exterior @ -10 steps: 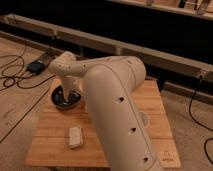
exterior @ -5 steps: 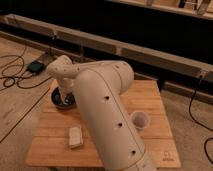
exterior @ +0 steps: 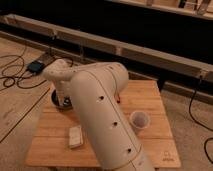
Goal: Push the ceramic bowl across the table
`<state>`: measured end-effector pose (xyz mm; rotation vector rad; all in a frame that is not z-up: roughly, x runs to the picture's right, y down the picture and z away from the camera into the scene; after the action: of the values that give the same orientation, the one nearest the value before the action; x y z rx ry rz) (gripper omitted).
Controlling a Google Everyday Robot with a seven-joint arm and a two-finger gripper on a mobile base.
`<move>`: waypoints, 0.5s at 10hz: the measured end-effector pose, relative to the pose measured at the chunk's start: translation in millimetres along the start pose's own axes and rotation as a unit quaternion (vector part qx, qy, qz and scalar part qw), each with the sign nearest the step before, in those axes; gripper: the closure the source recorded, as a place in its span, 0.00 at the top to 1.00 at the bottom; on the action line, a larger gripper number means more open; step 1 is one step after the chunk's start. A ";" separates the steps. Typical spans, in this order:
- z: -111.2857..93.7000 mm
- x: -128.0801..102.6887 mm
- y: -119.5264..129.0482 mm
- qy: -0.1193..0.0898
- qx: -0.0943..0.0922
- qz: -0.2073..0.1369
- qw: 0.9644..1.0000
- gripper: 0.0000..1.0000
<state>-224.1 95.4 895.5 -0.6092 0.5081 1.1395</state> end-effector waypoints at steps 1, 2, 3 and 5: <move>0.0 7.9 3.8 0.007 0.003 -0.003 1.000 0.65; -1.0 17.6 7.3 0.014 0.007 -0.004 1.000 0.65; -2.6 25.7 9.2 0.019 0.010 -0.003 1.000 0.65; -6.8 52.2 14.7 0.036 0.016 -0.002 0.999 0.65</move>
<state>-220.6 130.3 853.7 -0.6243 0.5864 1.1064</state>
